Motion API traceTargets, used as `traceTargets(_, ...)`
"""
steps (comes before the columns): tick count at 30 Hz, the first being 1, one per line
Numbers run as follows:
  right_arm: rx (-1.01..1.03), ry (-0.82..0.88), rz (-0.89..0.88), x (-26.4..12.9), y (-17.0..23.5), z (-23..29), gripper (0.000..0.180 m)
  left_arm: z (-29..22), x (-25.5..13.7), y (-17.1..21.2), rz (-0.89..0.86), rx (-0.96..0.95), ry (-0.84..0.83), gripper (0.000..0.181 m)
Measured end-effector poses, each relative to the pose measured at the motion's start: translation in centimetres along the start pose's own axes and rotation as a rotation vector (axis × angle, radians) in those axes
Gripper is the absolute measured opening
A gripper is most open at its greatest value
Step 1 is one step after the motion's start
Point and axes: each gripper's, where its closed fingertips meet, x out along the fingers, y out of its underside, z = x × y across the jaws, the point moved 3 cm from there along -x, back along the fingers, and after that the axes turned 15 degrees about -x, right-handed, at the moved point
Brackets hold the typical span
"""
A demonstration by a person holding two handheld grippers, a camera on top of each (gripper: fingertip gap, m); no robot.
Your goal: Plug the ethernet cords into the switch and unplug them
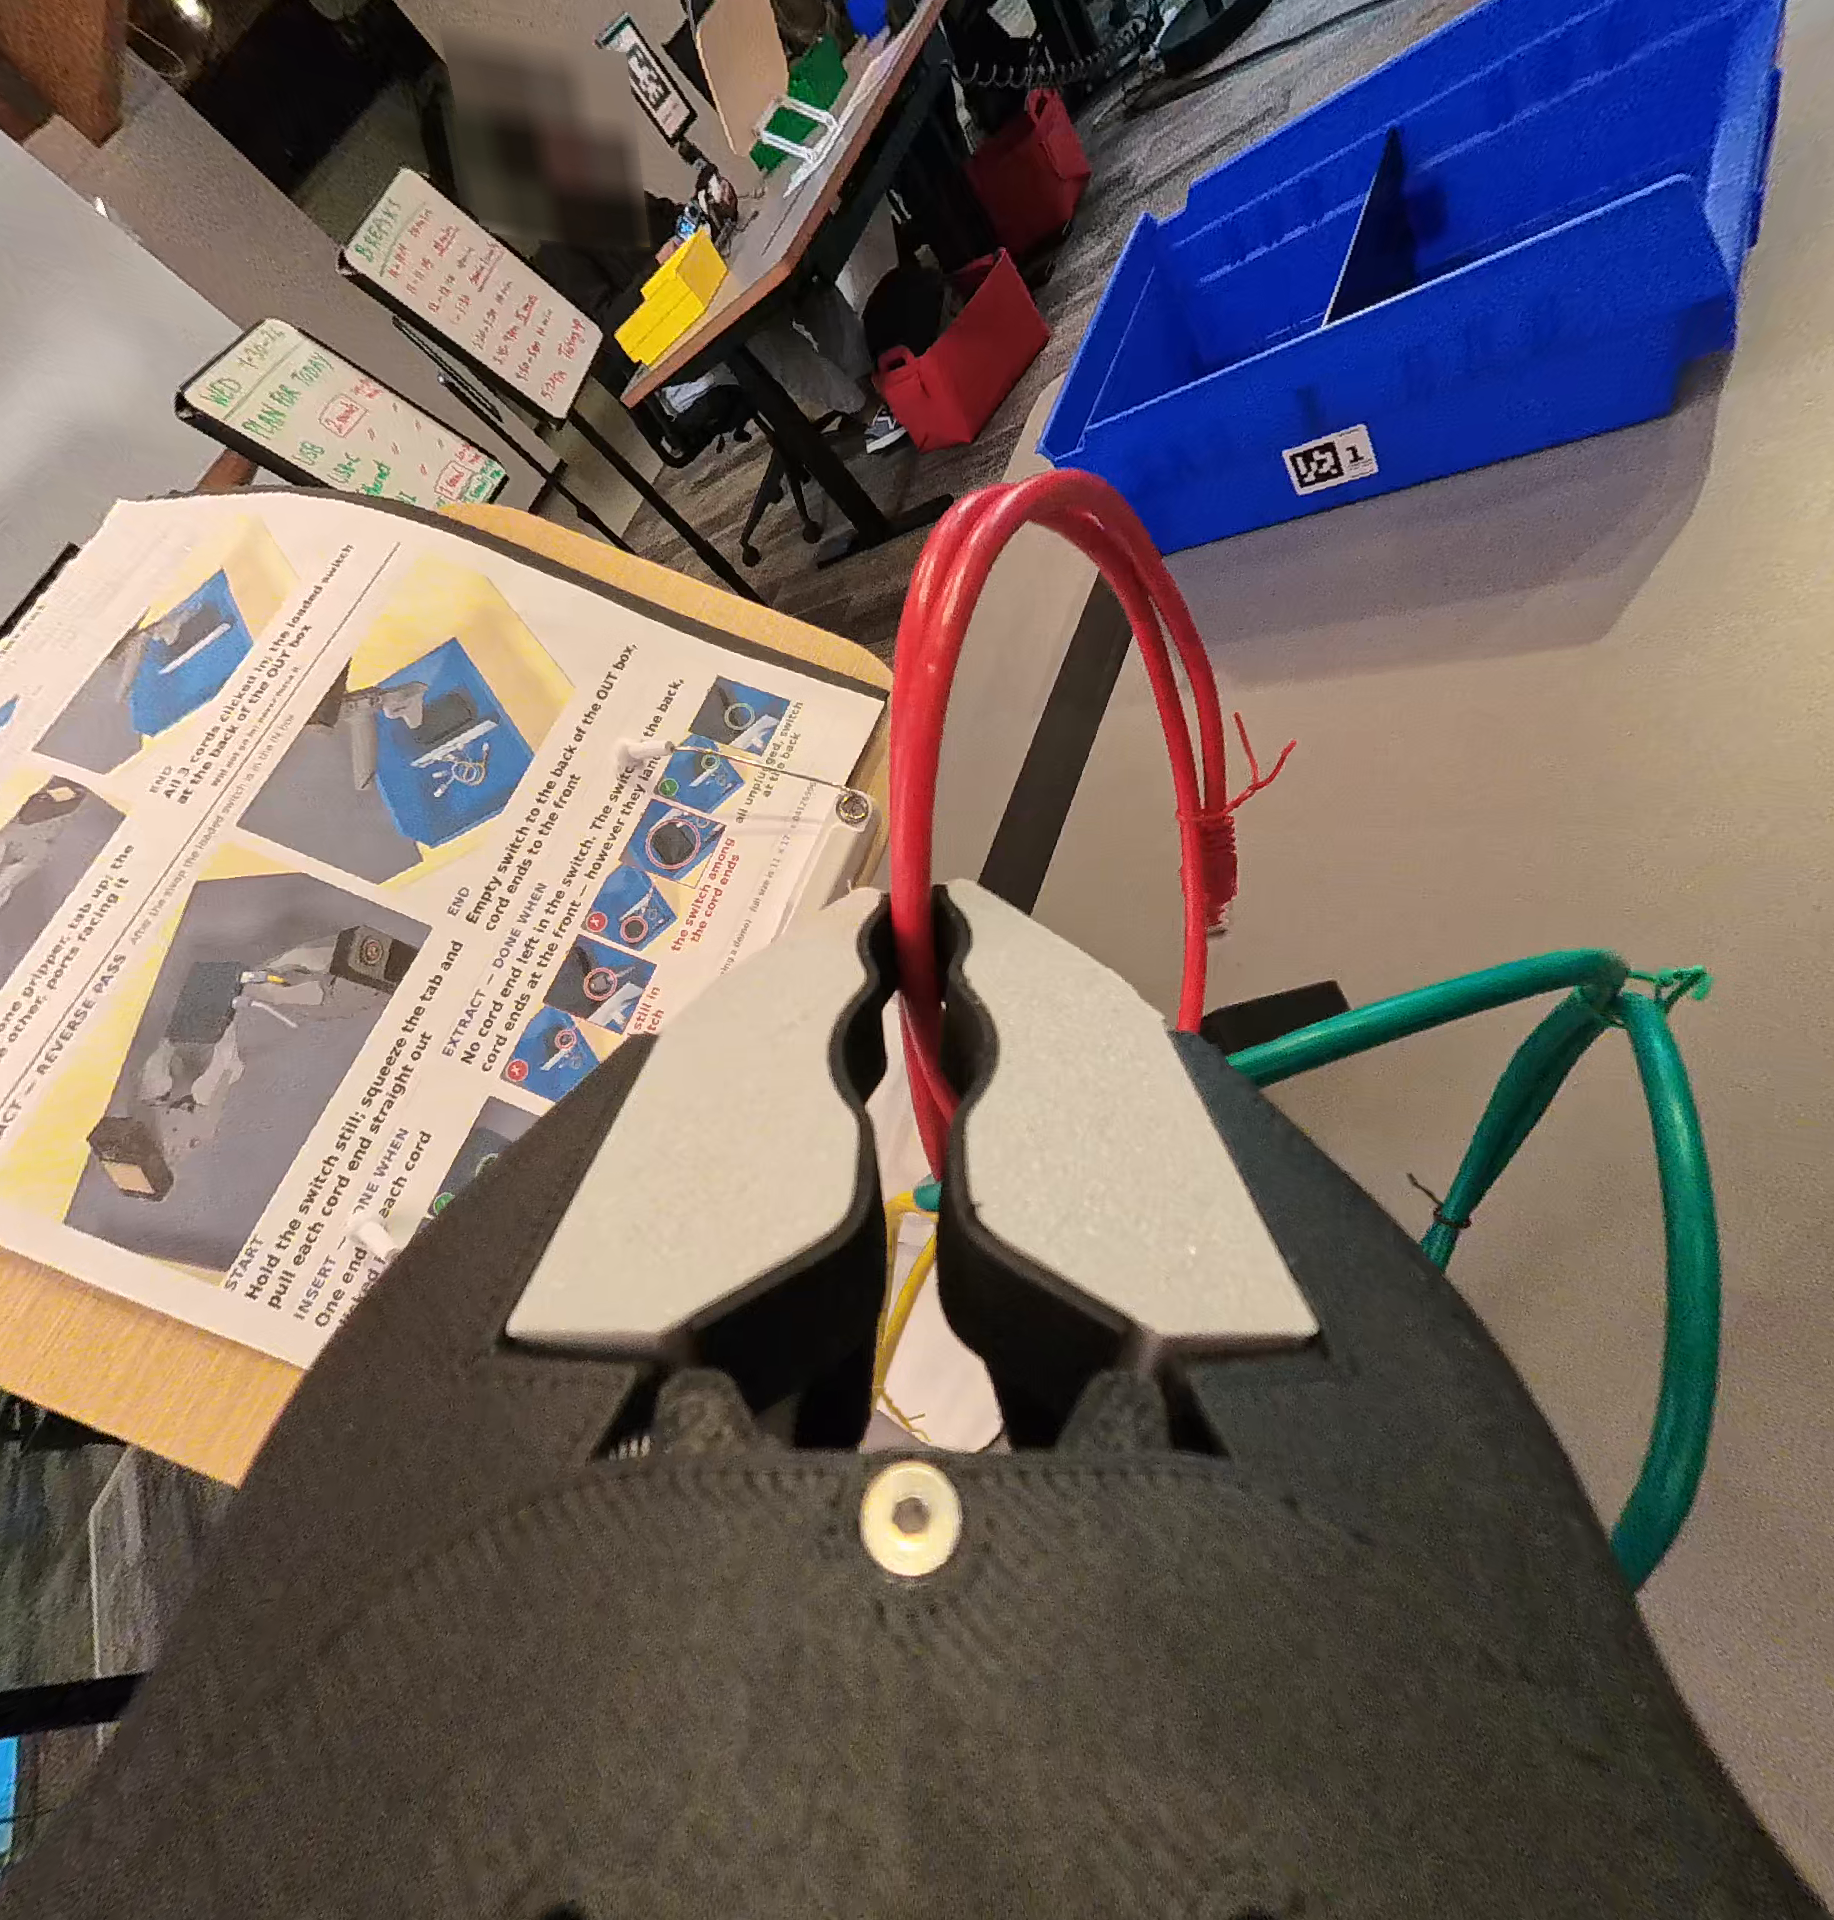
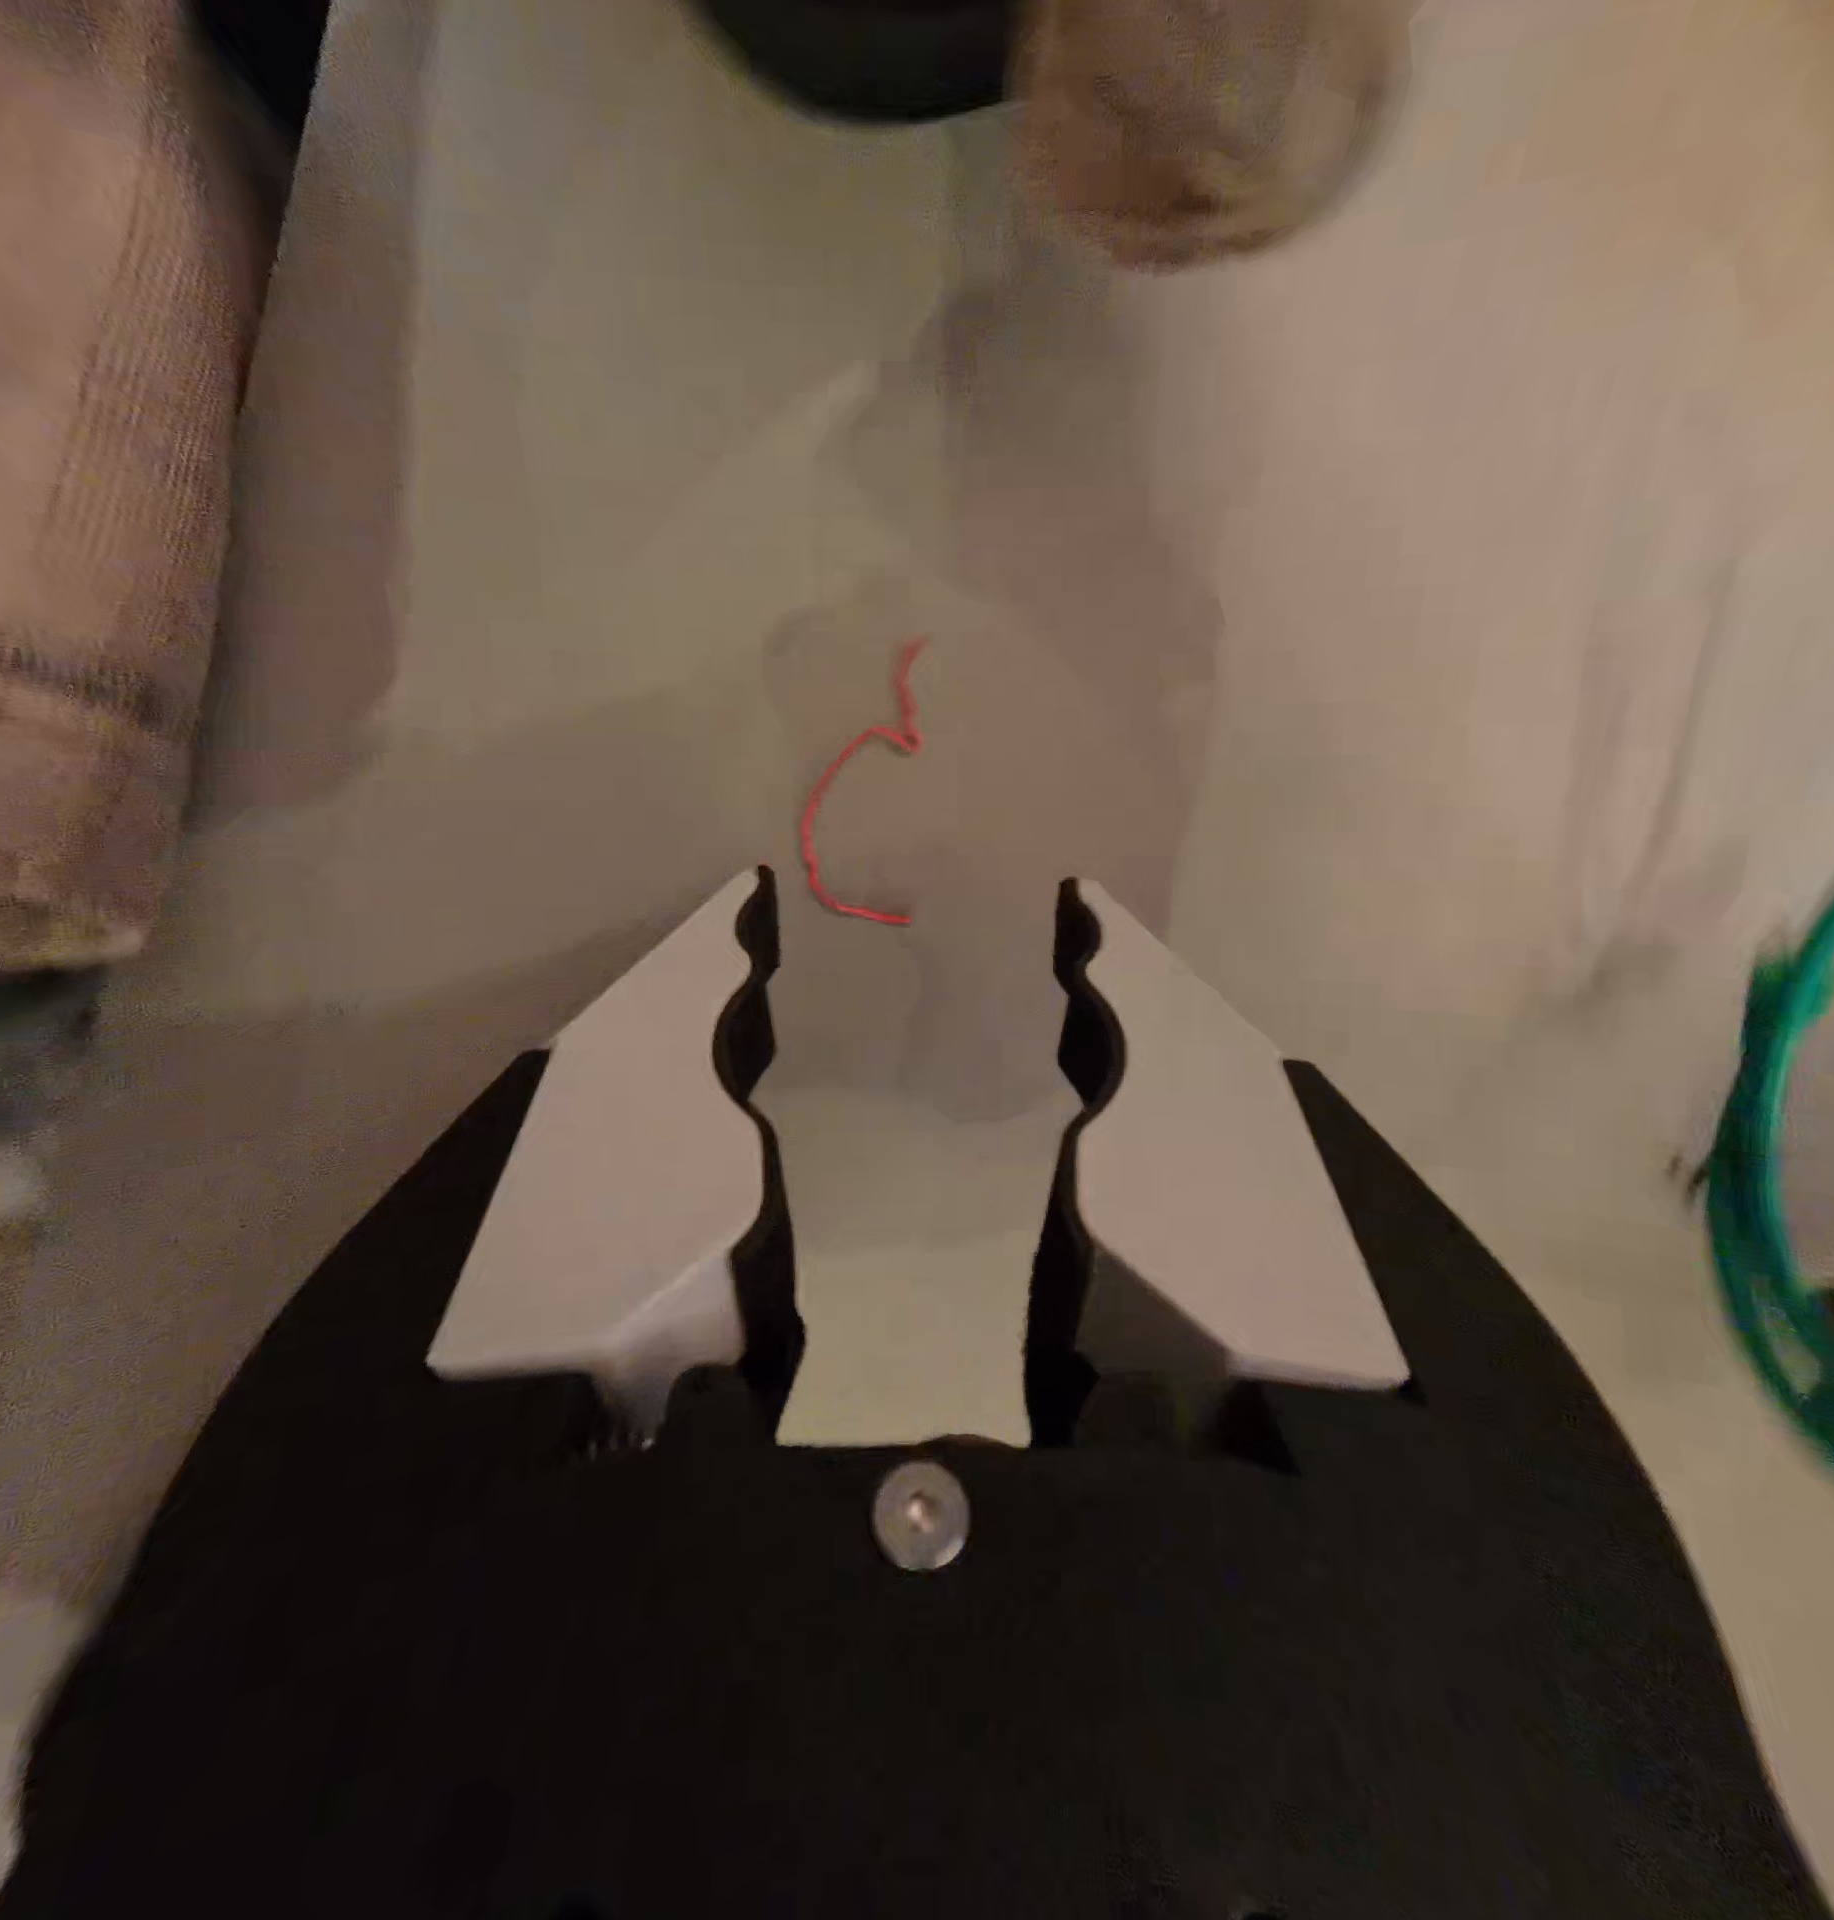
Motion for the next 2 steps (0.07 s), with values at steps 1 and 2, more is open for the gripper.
traceTargets(1, -0.118, -0.035, 0.049, 0.64, -0.32, 0.53, 0.057, 0.00, -0.04, -0.02, -0.001, 0.000, 0.001, 0.005)
traceTargets(2, -0.237, -0.065, 0.102, 1.28, -0.46, 0.98, 0.061, -0.01, -0.07, -0.03, -0.001, 0.003, 0.000, 0.005)
